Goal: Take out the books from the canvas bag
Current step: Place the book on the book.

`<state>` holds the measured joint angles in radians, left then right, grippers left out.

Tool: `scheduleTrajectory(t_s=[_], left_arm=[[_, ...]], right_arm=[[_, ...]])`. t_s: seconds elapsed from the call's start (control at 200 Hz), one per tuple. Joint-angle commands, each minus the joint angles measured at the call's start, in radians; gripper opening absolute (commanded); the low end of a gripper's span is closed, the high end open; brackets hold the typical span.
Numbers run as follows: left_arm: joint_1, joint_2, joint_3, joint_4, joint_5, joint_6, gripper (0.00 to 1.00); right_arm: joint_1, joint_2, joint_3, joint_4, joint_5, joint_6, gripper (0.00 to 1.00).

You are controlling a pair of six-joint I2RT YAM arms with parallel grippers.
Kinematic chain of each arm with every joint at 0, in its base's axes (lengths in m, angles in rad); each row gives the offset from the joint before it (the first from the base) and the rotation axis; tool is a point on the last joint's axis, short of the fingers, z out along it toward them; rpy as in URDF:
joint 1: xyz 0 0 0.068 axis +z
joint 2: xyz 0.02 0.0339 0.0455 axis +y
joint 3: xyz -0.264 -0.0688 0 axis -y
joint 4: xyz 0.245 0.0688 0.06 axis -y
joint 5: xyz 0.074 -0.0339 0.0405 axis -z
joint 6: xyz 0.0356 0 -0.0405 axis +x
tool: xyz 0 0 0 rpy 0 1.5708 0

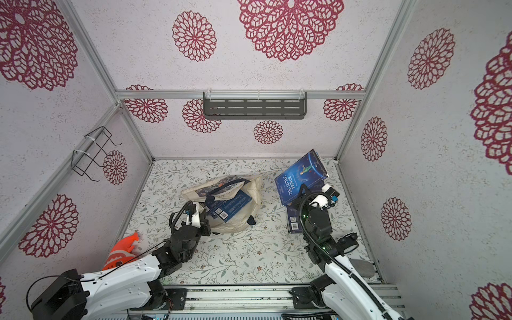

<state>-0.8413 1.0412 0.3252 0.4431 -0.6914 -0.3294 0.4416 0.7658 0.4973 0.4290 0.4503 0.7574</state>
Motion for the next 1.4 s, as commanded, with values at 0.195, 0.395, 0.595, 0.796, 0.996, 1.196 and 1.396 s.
scheduleTrajectory(t_s=[0.195, 0.395, 0.595, 0.796, 0.996, 1.196, 1.396], left_arm=[[-0.018, -0.009, 0.026, 0.017, -0.002, 0.001, 0.0], [-0.018, -0.009, 0.026, 0.017, 0.0, -0.001, 0.0], [-0.019, -0.006, 0.026, 0.019, -0.005, 0.0, 0.0], [-0.019, 0.006, 0.03, 0.019, -0.002, 0.0, 0.0], [-0.019, 0.005, 0.029, 0.019, -0.002, 0.001, 0.0], [-0.018, 0.005, 0.03, 0.019, -0.001, 0.003, 0.0], [-0.019, 0.002, 0.031, 0.014, 0.004, 0.001, 0.0]], right_arm=[[-0.228, 0.125, 0.056, 0.123, -0.203, 0.233, 0.0], [-0.36, 0.258, 0.047, 0.22, -0.333, 0.347, 0.0], [-0.428, 0.404, 0.025, 0.336, -0.369, 0.396, 0.0], [-0.442, 0.512, -0.007, 0.375, -0.309, 0.399, 0.0], [-0.442, 0.605, -0.051, 0.457, -0.294, 0.44, 0.0], [-0.442, 0.671, -0.037, 0.438, -0.247, 0.457, 0.0], [-0.445, 0.767, -0.016, 0.484, -0.25, 0.518, 0.0]])
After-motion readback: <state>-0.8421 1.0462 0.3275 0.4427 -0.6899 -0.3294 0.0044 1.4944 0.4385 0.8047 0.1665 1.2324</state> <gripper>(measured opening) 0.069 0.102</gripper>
